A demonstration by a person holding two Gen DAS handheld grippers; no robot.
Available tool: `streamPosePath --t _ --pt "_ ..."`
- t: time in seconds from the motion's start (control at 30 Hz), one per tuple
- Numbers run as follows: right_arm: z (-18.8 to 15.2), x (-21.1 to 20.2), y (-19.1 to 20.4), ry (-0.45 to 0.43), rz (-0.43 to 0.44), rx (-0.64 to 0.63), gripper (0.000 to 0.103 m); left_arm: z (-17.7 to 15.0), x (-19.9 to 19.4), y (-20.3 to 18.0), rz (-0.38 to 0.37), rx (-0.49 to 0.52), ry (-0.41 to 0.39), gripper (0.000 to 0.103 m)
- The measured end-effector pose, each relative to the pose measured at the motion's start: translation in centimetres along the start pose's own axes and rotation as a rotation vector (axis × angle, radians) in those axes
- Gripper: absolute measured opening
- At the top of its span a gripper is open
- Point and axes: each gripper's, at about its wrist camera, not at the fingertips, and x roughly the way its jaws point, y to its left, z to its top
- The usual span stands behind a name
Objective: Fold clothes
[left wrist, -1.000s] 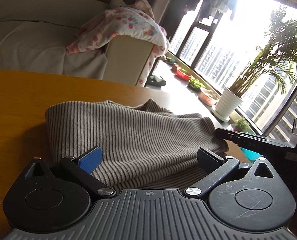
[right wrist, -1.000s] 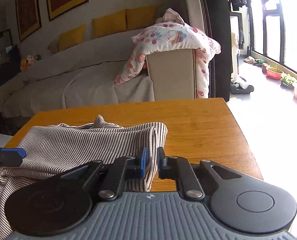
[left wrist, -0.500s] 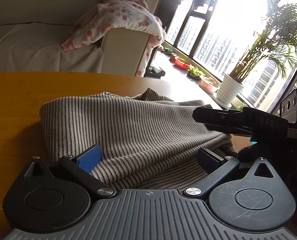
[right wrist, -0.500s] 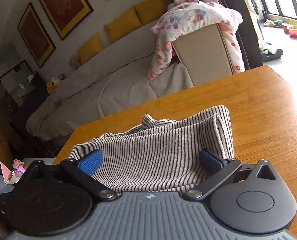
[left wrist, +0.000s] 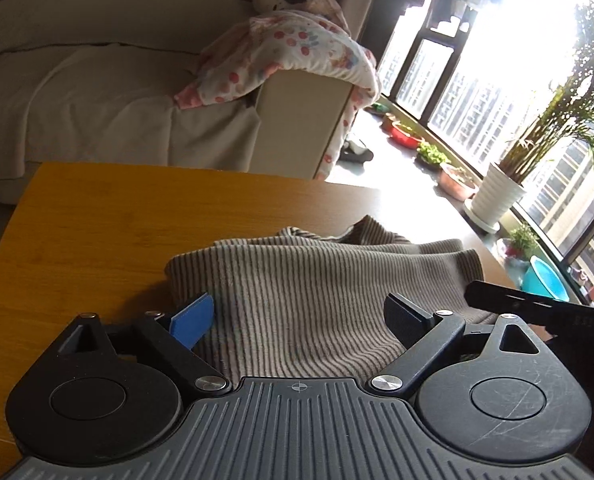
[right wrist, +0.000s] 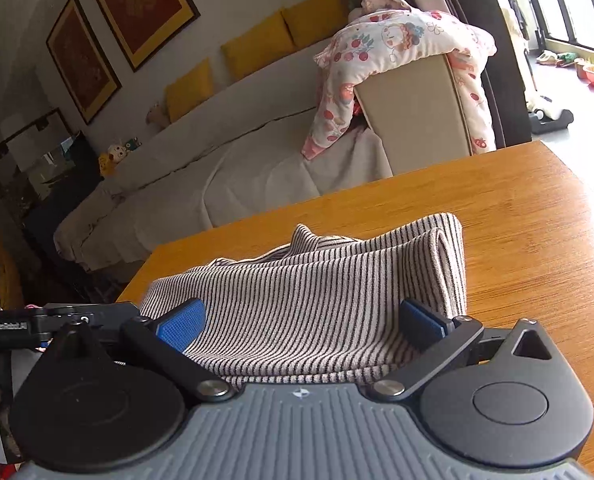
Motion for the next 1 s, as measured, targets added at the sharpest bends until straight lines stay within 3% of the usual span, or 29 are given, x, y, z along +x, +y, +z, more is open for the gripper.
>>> streamPosePath --t 0.07,0.17,0.2,0.4,0.5,0.63,0.7,0.77,0.83,0.87,1.0 --pt "0.9 -1.8 0.0 -0.047 -0.055 -0.091 0.103 0.7 -0.3 1.7 -0.005 -0.003 0.034 0.079" --pt "3.0 -3.1 -1.3 -0.010 -0.090 -0.188 0.091 1.5 -0.2 4.3 -0.139 -0.079 0.102 0.081" --pt "3.8 -3.2 -2.4 0.029 -0.077 -0.163 0.085 1.6 0.0 5.0 -0.178 -0.109 0.122 0.082" --pt "6.3 -0.7 -8.4 0.204 0.012 0.036 0.084 1.6 2.9 6.9 -0.285 -0.207 0.180 0.092" --pt "6.5 2.2 -9.6 0.263 0.030 0.067 0.084 2.2 4.1 7.1 -0.313 -0.193 0.149 0.095" --pt "7.4 5.4 -8.4 0.300 0.140 0.060 0.081 3.1 5.9 7.6 -0.352 -0.214 0.109 0.095" --pt "7.5 6.9 -6.6 0.331 0.154 -0.017 0.081 3.3 6.5 7.1 -0.351 -0.190 0.089 0.094" --pt "7.6 8.0 -4.7 0.359 0.149 -0.116 0.078 3.6 6.9 6.5 -0.326 -0.139 0.075 0.084" --pt "7.7 8.8 -3.4 0.375 0.133 -0.191 0.061 4.0 7.5 6.3 -0.310 -0.107 0.067 0.078" --pt "8.0 9.1 -3.1 0.378 0.128 -0.201 0.058 4.4 7.7 6.4 -0.294 -0.103 0.064 0.076" --pt "9.2 9.6 -3.7 0.353 0.053 -0.207 0.063 5.7 8.0 7.5 -0.229 -0.126 0.064 0.084"
